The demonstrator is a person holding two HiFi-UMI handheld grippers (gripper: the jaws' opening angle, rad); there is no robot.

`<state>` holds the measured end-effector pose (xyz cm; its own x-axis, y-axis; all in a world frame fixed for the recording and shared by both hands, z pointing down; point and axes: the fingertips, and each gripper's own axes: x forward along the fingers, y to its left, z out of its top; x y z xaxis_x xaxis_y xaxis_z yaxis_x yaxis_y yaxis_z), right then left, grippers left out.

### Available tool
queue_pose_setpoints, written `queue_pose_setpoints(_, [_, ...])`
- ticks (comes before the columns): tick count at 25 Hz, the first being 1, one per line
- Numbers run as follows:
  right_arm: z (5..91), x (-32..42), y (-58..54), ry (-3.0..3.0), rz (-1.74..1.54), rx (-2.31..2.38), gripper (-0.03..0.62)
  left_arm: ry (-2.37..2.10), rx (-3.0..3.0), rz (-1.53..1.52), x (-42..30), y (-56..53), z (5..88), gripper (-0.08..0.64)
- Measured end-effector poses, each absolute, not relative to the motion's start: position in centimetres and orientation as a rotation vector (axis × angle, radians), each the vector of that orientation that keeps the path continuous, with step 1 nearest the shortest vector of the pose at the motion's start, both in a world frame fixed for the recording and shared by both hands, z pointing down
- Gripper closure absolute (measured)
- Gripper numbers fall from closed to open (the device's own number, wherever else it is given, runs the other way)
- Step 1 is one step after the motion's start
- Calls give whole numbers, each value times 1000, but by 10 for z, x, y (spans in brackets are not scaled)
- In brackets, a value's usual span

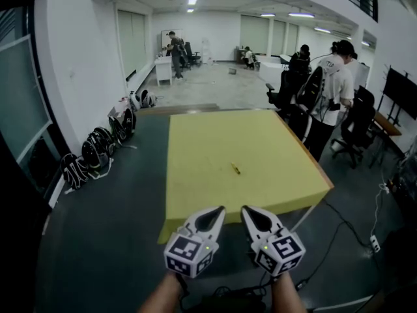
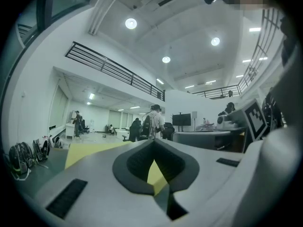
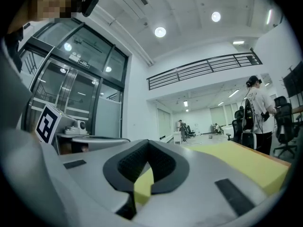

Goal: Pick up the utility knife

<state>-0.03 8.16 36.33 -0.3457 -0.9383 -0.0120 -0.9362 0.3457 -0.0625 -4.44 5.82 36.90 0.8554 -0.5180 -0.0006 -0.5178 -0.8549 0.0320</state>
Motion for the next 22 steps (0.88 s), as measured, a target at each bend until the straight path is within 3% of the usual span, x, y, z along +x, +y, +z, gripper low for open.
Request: queue_pose_setpoints(22, [376, 15, 69, 2510, -115, -1861, 584, -773, 2974, 12, -29, 42, 383, 552])
